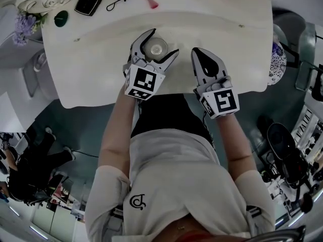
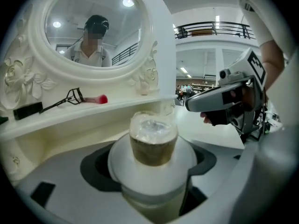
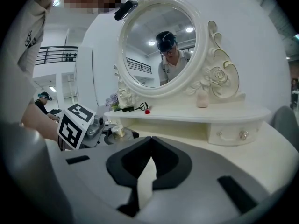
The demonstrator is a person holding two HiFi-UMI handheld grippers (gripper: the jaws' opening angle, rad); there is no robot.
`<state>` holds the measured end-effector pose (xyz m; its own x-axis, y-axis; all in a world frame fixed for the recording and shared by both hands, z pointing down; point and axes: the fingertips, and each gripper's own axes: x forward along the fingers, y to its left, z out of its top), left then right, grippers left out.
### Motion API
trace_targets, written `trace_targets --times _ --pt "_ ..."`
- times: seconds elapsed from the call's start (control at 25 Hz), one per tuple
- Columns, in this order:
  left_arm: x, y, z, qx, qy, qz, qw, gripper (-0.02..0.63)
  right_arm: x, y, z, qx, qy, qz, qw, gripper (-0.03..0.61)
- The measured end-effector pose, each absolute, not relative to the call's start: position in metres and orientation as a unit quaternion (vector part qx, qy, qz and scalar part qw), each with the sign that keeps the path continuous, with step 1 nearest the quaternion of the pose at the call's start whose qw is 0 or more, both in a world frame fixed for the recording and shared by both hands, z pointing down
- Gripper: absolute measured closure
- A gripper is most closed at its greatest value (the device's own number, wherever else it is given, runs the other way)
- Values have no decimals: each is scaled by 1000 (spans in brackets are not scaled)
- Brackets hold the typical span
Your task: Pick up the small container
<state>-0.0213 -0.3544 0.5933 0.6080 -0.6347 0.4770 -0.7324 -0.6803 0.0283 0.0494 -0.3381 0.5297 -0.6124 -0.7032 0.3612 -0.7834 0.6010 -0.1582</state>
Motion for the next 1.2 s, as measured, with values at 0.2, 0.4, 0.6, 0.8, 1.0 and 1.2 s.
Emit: trace_targets --times 0.2,0.4,0.6,0.8,1.0,1.2 --pt "-23 -357 594 885 -393 222 116 258 54 -338 530 421 -883 157 132 571" --pt "-23 -353 595 882 -399 225 111 261 51 -333 527 413 -888 150 133 571" --pt "-24 -342 589 878 -404 229 114 261 45 -327 513 403 -896 138 127 571" --pt "-32 -330 557 873 -420 219 117 261 43 -318 494 401 -899 129 121 571" --pt "-43 -325 511 865 -444 210 107 261 47 -310 467 425 -892 118 101 571" --pt "-50 -315 463 860 -457 205 94 261 39 -305 429 410 -902 99 93 571"
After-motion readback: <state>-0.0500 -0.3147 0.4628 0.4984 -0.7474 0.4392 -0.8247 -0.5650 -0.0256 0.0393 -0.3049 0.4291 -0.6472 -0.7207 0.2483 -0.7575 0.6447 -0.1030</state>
